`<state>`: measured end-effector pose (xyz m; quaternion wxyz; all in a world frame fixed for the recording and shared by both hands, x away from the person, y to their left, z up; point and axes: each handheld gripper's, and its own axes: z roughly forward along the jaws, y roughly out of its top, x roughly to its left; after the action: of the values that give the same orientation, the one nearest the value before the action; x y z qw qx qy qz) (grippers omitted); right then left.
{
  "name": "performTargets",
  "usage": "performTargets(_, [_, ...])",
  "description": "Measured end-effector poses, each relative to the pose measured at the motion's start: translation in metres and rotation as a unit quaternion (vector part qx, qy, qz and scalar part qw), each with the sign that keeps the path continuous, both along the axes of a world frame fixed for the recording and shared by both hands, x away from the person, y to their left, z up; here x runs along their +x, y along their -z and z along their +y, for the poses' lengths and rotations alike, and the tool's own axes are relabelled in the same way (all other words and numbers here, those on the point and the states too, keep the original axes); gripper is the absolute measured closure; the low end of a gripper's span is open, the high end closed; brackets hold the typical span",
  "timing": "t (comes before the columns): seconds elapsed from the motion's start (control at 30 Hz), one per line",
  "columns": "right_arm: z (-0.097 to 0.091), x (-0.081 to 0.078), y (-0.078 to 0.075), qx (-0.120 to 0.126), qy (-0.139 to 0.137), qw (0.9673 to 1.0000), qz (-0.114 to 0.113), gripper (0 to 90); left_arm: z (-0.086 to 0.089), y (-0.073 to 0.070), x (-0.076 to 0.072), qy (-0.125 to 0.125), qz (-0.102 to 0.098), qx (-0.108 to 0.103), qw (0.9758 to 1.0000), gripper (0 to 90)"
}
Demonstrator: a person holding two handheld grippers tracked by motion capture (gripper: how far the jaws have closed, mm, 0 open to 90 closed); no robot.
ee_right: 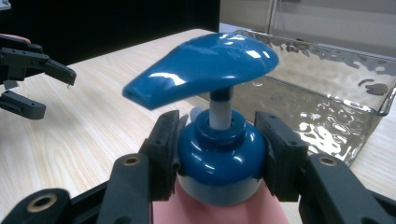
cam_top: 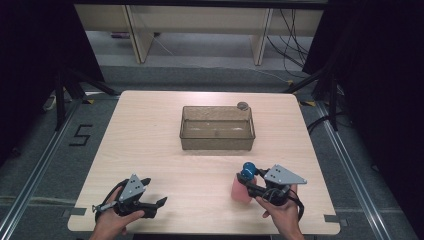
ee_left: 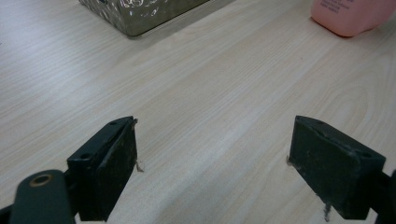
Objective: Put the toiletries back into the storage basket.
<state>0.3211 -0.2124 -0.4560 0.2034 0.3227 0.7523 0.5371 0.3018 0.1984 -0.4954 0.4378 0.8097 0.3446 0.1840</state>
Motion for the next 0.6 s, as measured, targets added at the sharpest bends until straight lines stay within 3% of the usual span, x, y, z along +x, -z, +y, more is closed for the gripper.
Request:
performTargets(0.07, [0.000, 0.001, -0.001, 0.000, -0.002, 1.0000, -0.004, 53.6, 0.001, 0.000, 0.001, 0.005, 0.000, 0.011, 0.9999, 14.8])
performTargets(0.17, [-0.001, 0.000, -0.003, 0.002, 0.006, 1.0000, -0.004, 53.7, 0.000, 0.001, 0.000, 0.004, 0.000, 0.004, 1.0000, 14.8])
performTargets(0.2, [-0.002, 0.000, -0.004, 0.002, 0.001, 1.0000, -0.004, 53.7, 0.001, 0.000, 0.000, 0.007, 0.000, 0.017, 0.9998, 14.8])
performTargets(0.23, [-0.001, -0.002, -0.006, 0.011, 0.008, 0.9999, 0.004, 53.7, 0.001, 0.000, 0.000, 0.007, 0.000, 0.017, 0.9998, 14.8])
performTargets(0.27, [-0.003, 0.001, -0.007, 0.007, 0.000, 0.9999, -0.008, 53.8, 0.000, 0.000, 0.000, 0.003, 0.000, 0.004, 1.0000, 14.8])
performTargets(0.3, [-0.003, 0.001, -0.007, 0.007, 0.000, 0.9999, -0.008, 53.8, 0.000, 0.000, 0.000, 0.003, 0.000, 0.004, 1.0000, 14.7])
performTargets(0.33, [-0.004, 0.002, -0.009, 0.003, 0.005, 0.9999, -0.015, 53.7, 0.001, 0.000, 0.000, 0.003, 0.001, 0.017, 0.9998, 14.8])
performTargets(0.37, [-0.004, 0.003, -0.010, 0.005, 0.007, 0.9997, -0.021, 53.8, 0.000, 0.001, 0.000, 0.003, 0.002, 0.003, 1.0000, 14.8])
performTargets(0.47, [-0.004, 0.005, -0.013, 0.014, 0.007, 0.9998, -0.011, 53.7, 0.001, 0.000, 0.001, 0.008, 0.000, 0.013, 0.9999, 14.8])
performTargets(0.5, [-0.004, 0.006, -0.015, 0.007, 0.006, 0.9999, -0.006, 53.8, 0.001, 0.000, 0.001, 0.003, -0.001, 0.017, 0.9999, 14.8])
performTargets(0.53, [-0.003, 0.008, -0.015, 0.015, 0.010, 0.9997, -0.018, 53.8, 0.000, 0.000, 0.000, 0.000, 0.001, 0.008, 1.0000, 14.8])
performTargets(0.6, [-0.005, 0.011, -0.018, 0.006, 0.009, 0.9997, -0.020, 53.8, 0.001, 0.000, 0.000, 0.000, 0.000, 0.009, 1.0000, 14.8])
